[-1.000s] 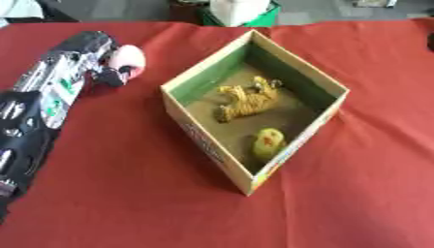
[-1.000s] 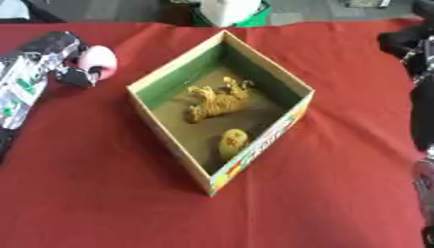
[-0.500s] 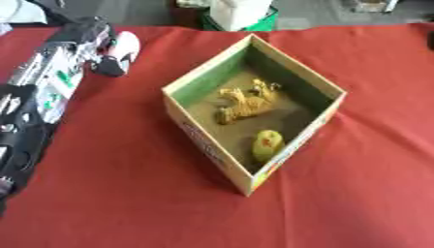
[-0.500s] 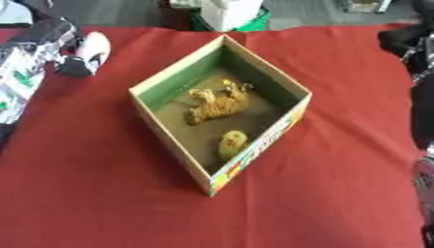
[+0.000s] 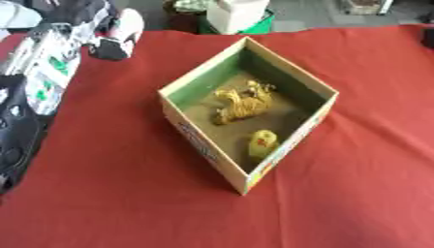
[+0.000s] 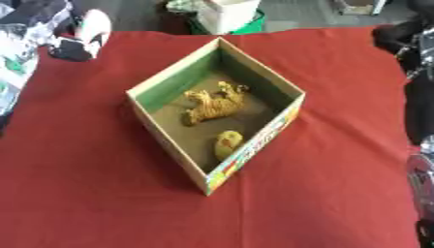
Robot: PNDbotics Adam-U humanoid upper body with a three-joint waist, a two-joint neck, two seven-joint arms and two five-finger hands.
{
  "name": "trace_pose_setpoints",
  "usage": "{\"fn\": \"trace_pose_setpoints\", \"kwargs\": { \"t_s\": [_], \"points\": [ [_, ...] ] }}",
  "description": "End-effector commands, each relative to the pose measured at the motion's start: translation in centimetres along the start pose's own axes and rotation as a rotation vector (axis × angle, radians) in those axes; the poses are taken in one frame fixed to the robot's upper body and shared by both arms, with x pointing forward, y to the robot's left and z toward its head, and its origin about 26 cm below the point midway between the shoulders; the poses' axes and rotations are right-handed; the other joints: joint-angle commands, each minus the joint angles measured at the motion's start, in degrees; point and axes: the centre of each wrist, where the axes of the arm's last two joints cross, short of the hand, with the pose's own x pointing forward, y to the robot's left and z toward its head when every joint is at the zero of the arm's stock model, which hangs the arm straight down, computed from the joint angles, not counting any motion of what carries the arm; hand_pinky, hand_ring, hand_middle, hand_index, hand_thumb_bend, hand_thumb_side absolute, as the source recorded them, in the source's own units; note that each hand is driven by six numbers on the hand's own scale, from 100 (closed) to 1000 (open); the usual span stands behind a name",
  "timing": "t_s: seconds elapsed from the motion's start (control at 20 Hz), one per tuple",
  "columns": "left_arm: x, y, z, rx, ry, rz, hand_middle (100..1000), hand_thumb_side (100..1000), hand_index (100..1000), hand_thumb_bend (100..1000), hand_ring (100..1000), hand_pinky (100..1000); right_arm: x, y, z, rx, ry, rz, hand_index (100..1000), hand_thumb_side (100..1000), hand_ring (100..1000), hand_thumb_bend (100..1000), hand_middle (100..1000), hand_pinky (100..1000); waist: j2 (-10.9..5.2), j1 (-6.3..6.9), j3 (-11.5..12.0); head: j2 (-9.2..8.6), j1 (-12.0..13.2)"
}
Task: Pick up objects on the table and place them in the box.
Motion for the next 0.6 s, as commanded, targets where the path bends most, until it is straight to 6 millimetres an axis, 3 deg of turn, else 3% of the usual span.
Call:
{"fn": "trace_pose_setpoints", "kwargs": {
  "t_s": [0.05, 0.3, 0.6],
  "points": [
    [1.9, 3.4, 1.0, 0.087, -0.095, -0.044, 513, 272, 386, 100, 575, 518, 0.8, 0.0, -0.3, 0.009, -0.030, -0.005, 794, 601, 683, 100, 506, 764, -1.57, 0.00, 0.0, 0.33, -0.2],
    [7.0, 5.4, 2.6, 0.145, -0.285, -0.041, 509, 277, 378, 100, 571, 517, 0.9, 0.2, -0.5, 0.014, -0.040, -0.016, 794, 603, 683, 100, 507, 763, -2.00, -0.08, -0.1, 0.66, 0.0],
    [11.1, 4.9, 3.9, 0.134, -0.434, -0.041, 500, 289, 356, 100, 564, 509, 1.0, 0.2, -0.7, 0.009, -0.050, -0.024, 793, 602, 683, 100, 508, 762, -2.30, 0.05, -0.3, 0.84, 0.5]
  ]
}}
